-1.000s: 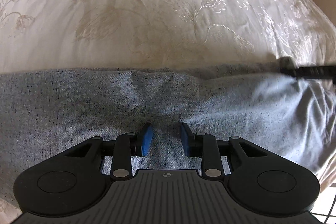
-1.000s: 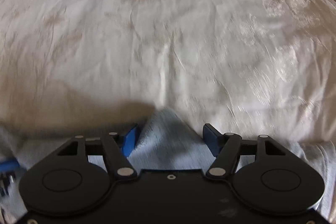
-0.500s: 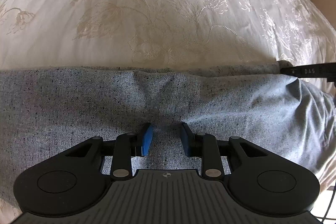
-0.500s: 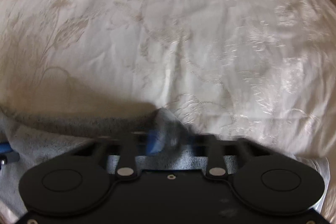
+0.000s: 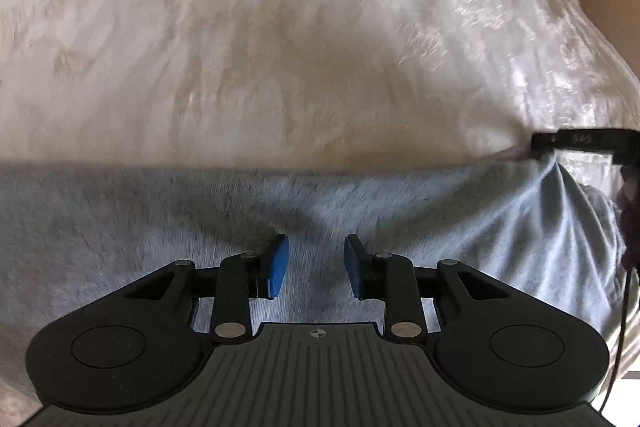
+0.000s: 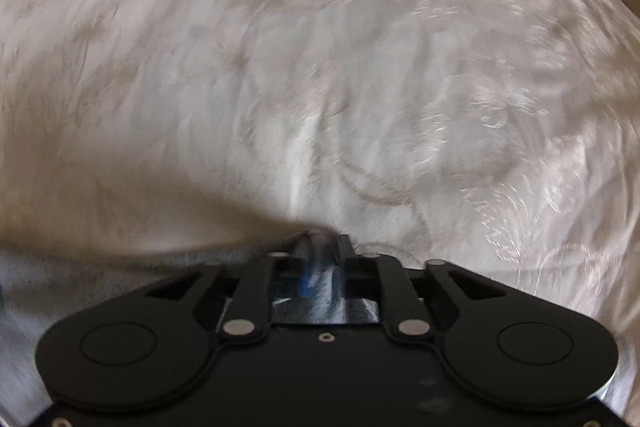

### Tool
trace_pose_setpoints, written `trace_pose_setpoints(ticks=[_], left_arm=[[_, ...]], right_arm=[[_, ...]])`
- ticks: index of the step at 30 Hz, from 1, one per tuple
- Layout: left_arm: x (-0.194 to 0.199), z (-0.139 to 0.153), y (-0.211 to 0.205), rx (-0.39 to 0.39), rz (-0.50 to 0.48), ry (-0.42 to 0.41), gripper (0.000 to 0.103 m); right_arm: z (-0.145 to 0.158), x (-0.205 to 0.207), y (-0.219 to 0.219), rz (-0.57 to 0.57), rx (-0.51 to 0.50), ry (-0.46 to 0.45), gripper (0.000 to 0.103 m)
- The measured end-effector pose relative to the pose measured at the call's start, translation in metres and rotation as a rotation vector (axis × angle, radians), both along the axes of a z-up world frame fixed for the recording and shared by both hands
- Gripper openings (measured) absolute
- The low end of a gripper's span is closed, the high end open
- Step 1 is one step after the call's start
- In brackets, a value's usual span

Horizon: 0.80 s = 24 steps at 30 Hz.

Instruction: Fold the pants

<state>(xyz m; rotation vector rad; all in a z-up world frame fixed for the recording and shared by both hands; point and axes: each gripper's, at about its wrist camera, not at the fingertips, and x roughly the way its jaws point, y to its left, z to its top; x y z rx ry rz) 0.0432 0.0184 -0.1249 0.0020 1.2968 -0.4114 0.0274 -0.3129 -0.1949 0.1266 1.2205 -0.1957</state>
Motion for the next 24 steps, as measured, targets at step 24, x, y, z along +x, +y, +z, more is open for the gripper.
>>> trace_pose_setpoints(ticks=[24], left_arm=[[0.018,0.019,-0.006,0.039,-0.054,-0.131,0.030]], right_arm=[[0.020,-0.011,0.053,0.120,0.142,-0.161,0.022]])
